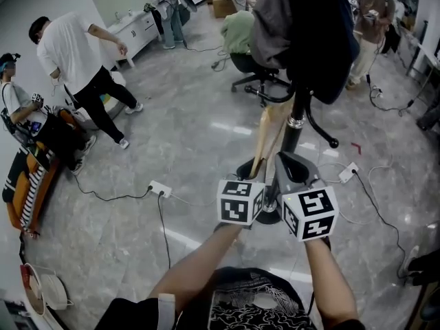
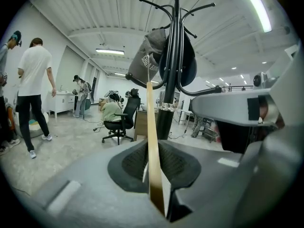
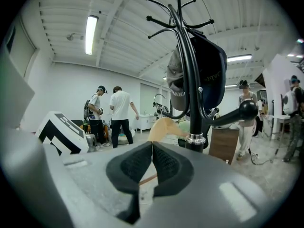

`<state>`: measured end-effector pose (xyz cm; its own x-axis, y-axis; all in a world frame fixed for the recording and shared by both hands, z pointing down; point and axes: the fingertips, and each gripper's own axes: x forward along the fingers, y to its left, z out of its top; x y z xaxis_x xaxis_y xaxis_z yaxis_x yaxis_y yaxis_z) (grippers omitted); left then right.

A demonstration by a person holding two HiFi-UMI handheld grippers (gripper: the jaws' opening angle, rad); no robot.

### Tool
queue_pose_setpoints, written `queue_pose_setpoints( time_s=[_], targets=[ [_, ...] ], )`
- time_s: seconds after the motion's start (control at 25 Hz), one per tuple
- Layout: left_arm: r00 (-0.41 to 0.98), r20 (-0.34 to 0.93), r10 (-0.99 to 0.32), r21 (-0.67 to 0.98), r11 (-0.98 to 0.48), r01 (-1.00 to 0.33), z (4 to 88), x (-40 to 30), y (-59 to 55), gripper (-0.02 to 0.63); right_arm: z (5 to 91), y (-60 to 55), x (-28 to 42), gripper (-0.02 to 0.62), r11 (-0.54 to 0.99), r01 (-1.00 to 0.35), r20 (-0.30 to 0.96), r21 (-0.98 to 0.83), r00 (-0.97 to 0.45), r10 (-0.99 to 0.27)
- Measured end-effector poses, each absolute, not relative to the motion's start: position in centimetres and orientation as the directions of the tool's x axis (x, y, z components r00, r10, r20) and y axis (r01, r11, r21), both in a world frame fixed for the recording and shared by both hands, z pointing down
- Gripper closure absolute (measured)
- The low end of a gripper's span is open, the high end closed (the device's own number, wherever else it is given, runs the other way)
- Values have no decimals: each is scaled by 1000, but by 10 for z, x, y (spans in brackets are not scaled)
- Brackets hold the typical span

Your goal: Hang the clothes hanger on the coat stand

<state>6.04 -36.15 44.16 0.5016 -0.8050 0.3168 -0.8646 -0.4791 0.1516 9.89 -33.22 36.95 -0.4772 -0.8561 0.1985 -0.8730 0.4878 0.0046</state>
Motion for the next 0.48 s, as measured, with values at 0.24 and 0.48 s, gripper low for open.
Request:
queue_pose_setpoints(
  time_s=[0.24, 0.48],
  targets=[
    [508, 331, -795, 146, -489, -860, 449, 66, -371, 552, 370, -343, 105, 594, 474, -880, 196, 6, -464, -864],
    [514, 353, -782, 148, -496, -856, 458, 74, -379, 554, 371, -352, 110, 594, 466, -885, 201, 4, -456, -867]
  ],
)
